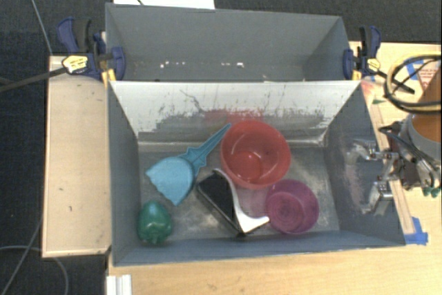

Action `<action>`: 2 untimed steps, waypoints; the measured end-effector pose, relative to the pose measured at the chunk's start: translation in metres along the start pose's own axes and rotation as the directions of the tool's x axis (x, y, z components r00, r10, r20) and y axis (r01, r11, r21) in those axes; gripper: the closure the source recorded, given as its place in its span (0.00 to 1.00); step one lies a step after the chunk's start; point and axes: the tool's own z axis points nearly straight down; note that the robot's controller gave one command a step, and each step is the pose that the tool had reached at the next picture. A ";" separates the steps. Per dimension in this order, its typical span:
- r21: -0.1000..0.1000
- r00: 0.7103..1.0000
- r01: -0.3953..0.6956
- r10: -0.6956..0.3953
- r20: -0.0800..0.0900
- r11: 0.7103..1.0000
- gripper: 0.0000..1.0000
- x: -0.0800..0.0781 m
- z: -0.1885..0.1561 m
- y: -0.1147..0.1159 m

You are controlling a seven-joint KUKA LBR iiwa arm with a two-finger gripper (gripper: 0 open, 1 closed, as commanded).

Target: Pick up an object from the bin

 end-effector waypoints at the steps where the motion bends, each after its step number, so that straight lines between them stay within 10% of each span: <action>1: 0.003 1.000 0.007 -0.007 0.009 1.000 0.00 -0.002 -0.005 0.001; 2: 0.006 0.968 0.250 -0.250 0.012 0.968 0.00 -0.038 0.134 0.092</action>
Offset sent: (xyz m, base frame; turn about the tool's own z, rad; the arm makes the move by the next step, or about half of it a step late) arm 0.0400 0.1026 -0.1514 -0.2821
